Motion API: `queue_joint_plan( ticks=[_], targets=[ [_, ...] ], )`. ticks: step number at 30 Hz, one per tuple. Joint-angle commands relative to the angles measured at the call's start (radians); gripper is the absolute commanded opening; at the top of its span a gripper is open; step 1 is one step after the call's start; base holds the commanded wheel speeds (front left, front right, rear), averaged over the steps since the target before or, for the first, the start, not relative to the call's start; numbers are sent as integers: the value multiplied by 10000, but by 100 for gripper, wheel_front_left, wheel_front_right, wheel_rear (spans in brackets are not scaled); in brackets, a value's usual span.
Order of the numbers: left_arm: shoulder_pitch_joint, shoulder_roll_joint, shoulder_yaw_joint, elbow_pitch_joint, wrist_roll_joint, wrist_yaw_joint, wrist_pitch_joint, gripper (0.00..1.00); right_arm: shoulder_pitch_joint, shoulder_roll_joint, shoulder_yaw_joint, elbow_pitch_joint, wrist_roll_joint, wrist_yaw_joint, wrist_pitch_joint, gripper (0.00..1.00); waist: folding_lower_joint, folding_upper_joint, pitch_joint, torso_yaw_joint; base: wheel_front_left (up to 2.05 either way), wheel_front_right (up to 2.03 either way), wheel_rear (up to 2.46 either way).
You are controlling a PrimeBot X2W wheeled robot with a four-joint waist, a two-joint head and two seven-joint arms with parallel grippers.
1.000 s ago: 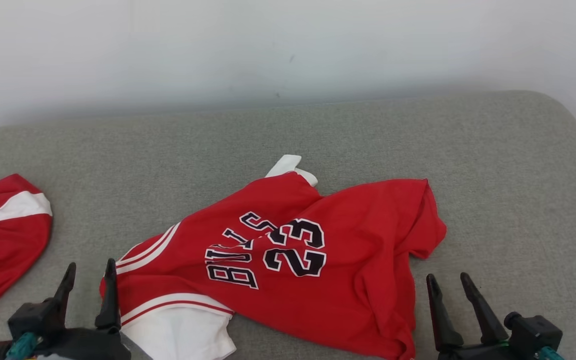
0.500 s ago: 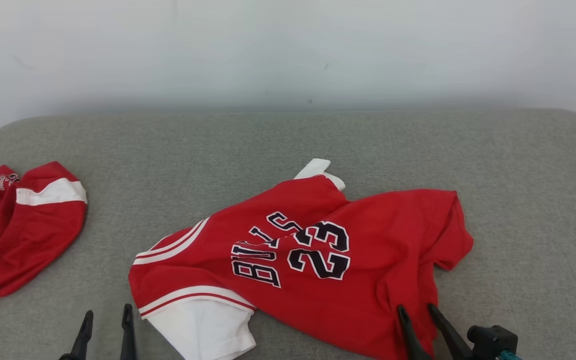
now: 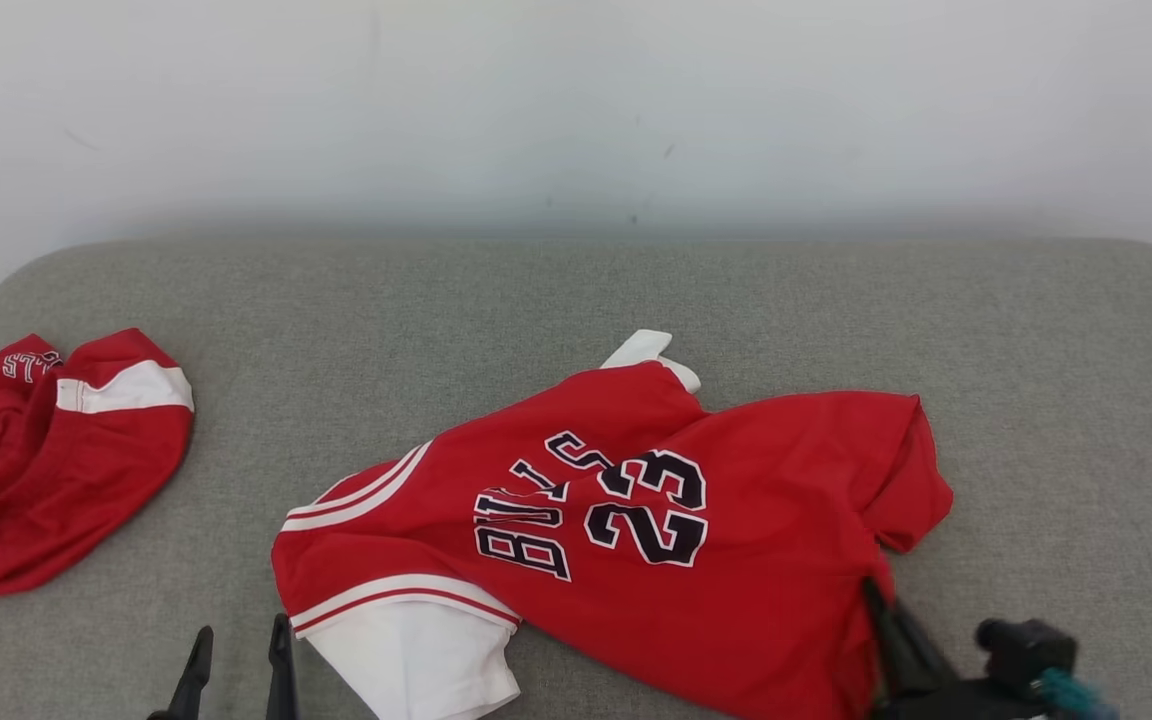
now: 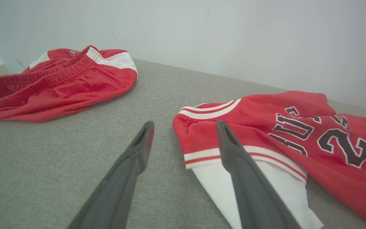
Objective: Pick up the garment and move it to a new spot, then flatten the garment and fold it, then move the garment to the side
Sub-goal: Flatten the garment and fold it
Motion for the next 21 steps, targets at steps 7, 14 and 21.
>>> queue_joint_plan(
  ticks=[7,14,21],
  targets=[
    [-61,-30,-243,116,-118,12,-33,100,-844,-991,-484,-236,206,16,-5,0,0,-1,56,101,0,0,0],
    [-268,-31,-452,246,-274,12,-33,100,-2712,-1586,101,731,996,16,255,0,0,-1,269,381,0,0,0],
    [-296,-30,-592,363,-321,12,-33,100,-3804,-1598,810,2639,1347,16,548,15,0,-1,284,558,0,0,0]
  ],
)
